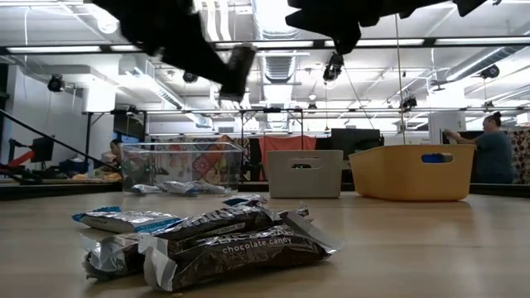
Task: Organize candy in baskets
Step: Put the brown chocolate into the yellow bin
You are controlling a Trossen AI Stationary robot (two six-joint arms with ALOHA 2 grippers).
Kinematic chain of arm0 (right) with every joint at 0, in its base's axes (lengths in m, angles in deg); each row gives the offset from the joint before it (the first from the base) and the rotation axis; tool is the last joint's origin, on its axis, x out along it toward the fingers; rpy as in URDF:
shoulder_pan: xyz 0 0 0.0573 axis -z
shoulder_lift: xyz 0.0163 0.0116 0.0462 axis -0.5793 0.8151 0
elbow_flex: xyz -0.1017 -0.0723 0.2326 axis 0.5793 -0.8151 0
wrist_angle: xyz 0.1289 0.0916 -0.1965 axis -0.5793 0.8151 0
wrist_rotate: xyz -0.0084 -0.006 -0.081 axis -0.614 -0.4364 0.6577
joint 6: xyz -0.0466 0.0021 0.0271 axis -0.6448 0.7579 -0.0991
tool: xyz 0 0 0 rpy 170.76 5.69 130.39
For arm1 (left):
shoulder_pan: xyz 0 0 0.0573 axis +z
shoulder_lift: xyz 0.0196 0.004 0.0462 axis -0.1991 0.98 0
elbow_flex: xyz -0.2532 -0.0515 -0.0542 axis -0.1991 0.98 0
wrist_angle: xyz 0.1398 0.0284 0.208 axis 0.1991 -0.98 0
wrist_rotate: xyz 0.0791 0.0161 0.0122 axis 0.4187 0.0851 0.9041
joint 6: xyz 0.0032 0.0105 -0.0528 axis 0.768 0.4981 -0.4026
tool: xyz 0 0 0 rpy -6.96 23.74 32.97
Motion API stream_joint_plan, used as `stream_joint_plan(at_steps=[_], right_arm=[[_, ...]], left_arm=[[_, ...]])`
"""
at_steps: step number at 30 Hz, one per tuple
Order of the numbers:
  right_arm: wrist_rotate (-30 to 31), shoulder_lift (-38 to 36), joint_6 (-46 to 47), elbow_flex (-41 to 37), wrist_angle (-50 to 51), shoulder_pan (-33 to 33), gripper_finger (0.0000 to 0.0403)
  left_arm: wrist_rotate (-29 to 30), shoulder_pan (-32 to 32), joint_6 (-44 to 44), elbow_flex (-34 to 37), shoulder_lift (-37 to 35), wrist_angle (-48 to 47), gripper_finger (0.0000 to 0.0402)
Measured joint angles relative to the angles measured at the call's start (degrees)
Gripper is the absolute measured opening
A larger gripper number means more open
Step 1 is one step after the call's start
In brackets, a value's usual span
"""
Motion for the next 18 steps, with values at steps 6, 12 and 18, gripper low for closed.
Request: stream_joint_plan(at_steps=[6,12,18], right_arm=[[1.0,1.27,-1.35,0.0,-2.93,0.2,0.016],[4.97,1.51,-2.22,0.02,-2.39,1.21,0.016],[4.77,1.62,-1.68,0.02,-2.47,2.0,0.016]], left_arm=[[-0.04,3.28,4.97,0.0,0.49,9.99,0.0002],[-0.13,3.64,6.82,0.0,0.57,13.02,0.0002],[1.11,4.24,6.97,0.0,0.57,15.84,0.0002]])
